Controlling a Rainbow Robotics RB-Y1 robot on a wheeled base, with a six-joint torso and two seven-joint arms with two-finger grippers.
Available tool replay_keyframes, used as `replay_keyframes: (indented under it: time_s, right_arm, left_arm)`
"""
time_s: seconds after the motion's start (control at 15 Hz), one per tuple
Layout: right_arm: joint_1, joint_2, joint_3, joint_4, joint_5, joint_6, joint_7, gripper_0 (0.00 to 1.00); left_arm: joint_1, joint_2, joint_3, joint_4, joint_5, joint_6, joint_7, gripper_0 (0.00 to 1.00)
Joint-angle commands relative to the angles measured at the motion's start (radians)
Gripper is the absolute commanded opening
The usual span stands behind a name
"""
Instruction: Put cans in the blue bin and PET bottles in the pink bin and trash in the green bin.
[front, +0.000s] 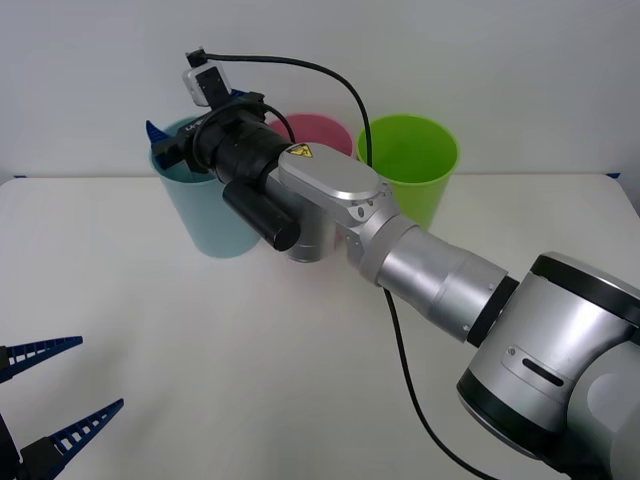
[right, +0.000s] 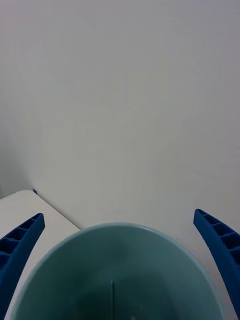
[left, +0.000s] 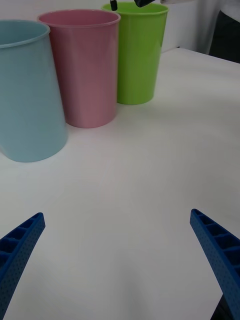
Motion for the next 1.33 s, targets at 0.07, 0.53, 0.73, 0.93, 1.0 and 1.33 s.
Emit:
replay_keyframes:
  time_s: [0.07,0.53,0.73,0.93,1.0,1.33]
  right_arm:
    - [-0.013,-0.011,-0.013,-0.005,-0.011,-0.033,-0.011,1.0]
    - [0.05,-0.235,-0.002,-0.253,-0.106,-0.263,-0.068,1.0]
    - [0.156,-0.387,-0.002,-0.475,-0.091,-0.316,-0.155,1.0]
    - [0.272,-0.535,-0.003,-0.678,-0.091,-0.343,-0.164,1.0]
    - [0.308,-0.575,-0.008,-0.733,-0.091,-0.349,-0.166,1.0]
    - [0.565,-0.692,-0.138,-0.89,0.026,-0.514,-0.167,1.0]
  left_arm:
    - [0.0,0.0,0.0,0.0,0.0,0.0,0.0,1.0]
    - [0.0,0.0,0.0,0.0,0.0,0.0,0.0,1.0]
    - [0.0,0.0,0.0,0.0,0.0,0.0,0.0,1.0]
    - [0.0,0.0,0.0,0.0,0.0,0.0,0.0,1.0]
    - [0.0,0.0,0.0,0.0,0.0,0.0,0.0,1.0]
    - [0.0,0.0,0.0,0.0,0.0,0.0,0.0,1.0]
